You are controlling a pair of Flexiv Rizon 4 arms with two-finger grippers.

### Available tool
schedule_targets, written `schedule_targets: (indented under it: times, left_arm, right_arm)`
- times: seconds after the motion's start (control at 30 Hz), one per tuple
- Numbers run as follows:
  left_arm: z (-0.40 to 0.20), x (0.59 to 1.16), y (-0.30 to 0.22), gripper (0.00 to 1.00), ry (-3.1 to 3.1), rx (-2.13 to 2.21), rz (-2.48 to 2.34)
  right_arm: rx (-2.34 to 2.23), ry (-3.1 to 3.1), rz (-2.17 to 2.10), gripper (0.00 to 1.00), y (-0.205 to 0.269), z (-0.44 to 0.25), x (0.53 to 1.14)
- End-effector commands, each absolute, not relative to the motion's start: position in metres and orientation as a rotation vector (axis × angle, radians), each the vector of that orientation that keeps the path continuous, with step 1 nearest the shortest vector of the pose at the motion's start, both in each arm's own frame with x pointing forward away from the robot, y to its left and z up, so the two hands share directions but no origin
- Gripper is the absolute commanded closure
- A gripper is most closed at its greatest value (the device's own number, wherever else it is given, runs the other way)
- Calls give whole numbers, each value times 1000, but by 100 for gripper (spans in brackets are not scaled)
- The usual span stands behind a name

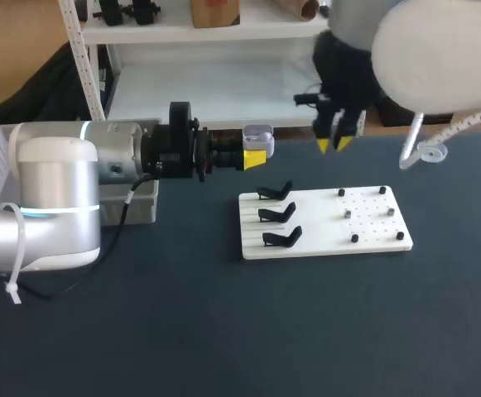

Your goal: Pick up each earbud case from the left stands, insert the matching earbuds, close the lid, and place the case in the box.

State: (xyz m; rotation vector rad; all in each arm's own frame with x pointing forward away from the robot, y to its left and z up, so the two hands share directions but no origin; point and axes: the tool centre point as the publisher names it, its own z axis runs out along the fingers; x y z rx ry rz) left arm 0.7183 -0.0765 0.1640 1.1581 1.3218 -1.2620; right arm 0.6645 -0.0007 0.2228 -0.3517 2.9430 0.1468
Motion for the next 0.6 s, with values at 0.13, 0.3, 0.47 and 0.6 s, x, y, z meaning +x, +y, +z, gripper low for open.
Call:
schedule_targets:
  times: [0.13,0.3,0.47,0.6]
  left_arm:
    - [164,719,-77,100,1321,1158,-1262]
    - [164,719,-77,100,1321,1158,-1262]
    - [164,719,-77,100,1321,1158,-1262]
    - [164,719,-77,100,1321,1158,-1262]
  right_arm:
    - [-724,2884,179,100,36,256,650]
    - [-749,2875,222,100,45,266,646]
    - [-749,2875,222,100,45,266,646]
    - [-749,2875,222,100,45,266,646]
